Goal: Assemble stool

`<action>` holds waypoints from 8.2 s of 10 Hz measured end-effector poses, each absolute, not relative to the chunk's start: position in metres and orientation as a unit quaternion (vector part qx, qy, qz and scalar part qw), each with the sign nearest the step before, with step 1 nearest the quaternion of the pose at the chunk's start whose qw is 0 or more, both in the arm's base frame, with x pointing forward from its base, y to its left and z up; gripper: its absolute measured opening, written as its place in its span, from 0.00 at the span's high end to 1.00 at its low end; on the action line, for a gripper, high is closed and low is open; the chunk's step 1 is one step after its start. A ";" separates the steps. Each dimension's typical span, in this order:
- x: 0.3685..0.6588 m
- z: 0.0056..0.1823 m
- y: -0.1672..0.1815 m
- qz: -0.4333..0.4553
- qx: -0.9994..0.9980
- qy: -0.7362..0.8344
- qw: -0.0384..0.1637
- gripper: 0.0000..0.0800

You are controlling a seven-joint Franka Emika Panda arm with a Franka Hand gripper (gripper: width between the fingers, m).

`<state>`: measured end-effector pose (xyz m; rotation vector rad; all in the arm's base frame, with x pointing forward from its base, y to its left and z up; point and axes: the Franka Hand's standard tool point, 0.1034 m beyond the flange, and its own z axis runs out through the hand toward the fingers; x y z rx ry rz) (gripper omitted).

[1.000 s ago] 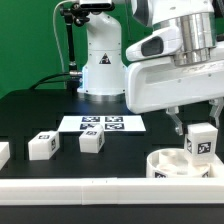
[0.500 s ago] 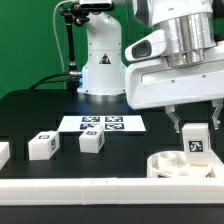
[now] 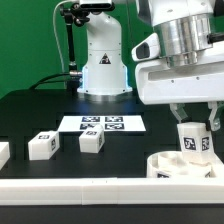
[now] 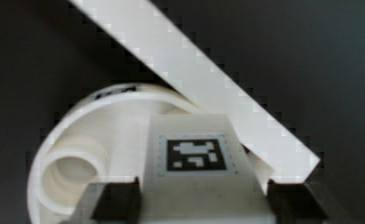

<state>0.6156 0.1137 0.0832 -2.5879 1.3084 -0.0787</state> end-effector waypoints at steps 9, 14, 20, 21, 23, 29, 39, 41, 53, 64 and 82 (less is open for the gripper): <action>0.615 0.083 0.118 0.036 -0.691 0.705 0.155 0.58; 0.615 0.083 0.117 0.075 -0.549 0.817 0.161 0.58; 0.616 0.089 0.120 0.077 -0.548 0.816 0.166 0.22; 0.619 0.099 0.123 0.072 -0.560 0.807 0.173 0.22; 0.622 0.114 0.121 0.052 -0.647 0.738 0.186 0.20; 0.620 0.117 0.128 0.012 -0.849 0.504 0.158 0.19; 0.624 0.118 0.130 -0.053 -0.993 -0.029 0.105 0.19; 0.626 0.118 0.130 -0.067 -0.985 -0.132 0.086 0.19; 0.621 0.109 0.122 -0.060 -0.938 -0.333 0.069 0.19; 0.637 0.105 0.112 -0.077 -0.909 -0.409 0.006 0.19; 0.613 0.081 0.122 -0.071 -0.932 -0.356 0.017 0.99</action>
Offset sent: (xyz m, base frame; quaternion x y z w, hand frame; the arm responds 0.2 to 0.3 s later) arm -0.0024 0.0039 0.0015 -0.0158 -0.0036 0.2199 0.9754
